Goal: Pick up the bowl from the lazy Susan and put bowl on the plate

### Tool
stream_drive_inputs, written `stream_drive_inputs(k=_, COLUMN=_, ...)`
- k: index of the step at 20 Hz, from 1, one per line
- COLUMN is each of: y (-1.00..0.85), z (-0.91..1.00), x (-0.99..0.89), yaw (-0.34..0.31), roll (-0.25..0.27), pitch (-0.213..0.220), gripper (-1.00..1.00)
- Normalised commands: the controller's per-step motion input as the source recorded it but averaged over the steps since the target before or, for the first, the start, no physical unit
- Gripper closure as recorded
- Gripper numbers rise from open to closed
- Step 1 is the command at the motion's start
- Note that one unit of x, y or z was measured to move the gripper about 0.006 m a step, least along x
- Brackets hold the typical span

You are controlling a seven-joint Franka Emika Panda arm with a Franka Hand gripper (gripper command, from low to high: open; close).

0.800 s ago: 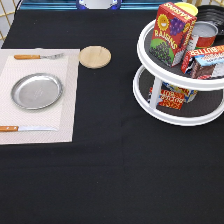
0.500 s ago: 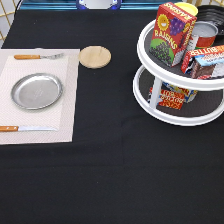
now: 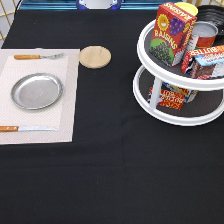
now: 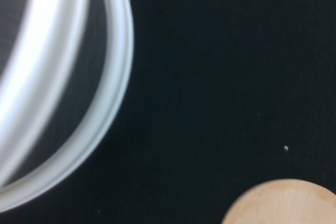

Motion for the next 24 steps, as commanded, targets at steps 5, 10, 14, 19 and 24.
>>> stream_drive_inputs(k=5, y=0.41, z=0.2, x=0.63, yaw=-0.058, roll=0.081, pitch=0.068, gripper=-1.0)
stream_drive_inputs(k=10, y=0.38, z=0.22, x=0.56, yaw=-0.077, roll=0.08, pitch=0.018, gripper=-1.0)
stream_drive_inputs(k=14, y=0.33, z=0.03, x=0.27, yaw=-0.055, roll=0.058, pitch=-0.078, gripper=-1.0)
stream_drive_inputs(k=19, y=0.28, z=0.0, x=0.19, yaw=-0.047, roll=0.06, pitch=-0.113, gripper=-1.0)
stream_drive_inputs(k=24, y=0.21, z=-0.1, x=0.16, yaw=-0.052, roll=0.116, pitch=-0.043, gripper=-1.0)
